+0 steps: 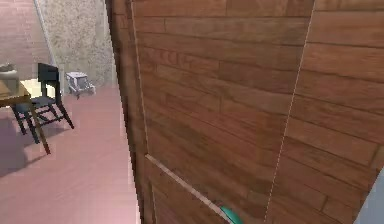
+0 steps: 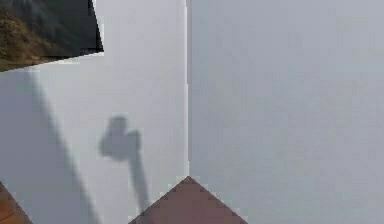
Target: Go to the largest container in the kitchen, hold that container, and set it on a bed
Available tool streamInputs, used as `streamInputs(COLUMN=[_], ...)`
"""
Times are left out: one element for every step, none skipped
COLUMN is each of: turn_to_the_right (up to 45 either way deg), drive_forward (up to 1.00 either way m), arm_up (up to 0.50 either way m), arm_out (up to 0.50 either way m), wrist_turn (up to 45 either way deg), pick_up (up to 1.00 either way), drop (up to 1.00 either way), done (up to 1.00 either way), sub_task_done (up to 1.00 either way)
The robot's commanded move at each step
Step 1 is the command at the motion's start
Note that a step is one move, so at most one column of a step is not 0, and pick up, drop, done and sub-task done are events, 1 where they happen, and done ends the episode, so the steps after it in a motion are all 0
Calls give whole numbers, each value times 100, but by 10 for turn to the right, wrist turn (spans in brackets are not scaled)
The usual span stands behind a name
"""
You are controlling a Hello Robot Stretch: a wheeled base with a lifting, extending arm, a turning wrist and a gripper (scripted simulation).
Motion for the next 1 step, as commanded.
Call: streamInputs(turn_to_the_right=[-450], drive_forward=[0], arm_up=[0], arm_out=[0], wrist_turn=[0], pick_up=[0], drop=[0], done=[0], sub_task_done=[0])
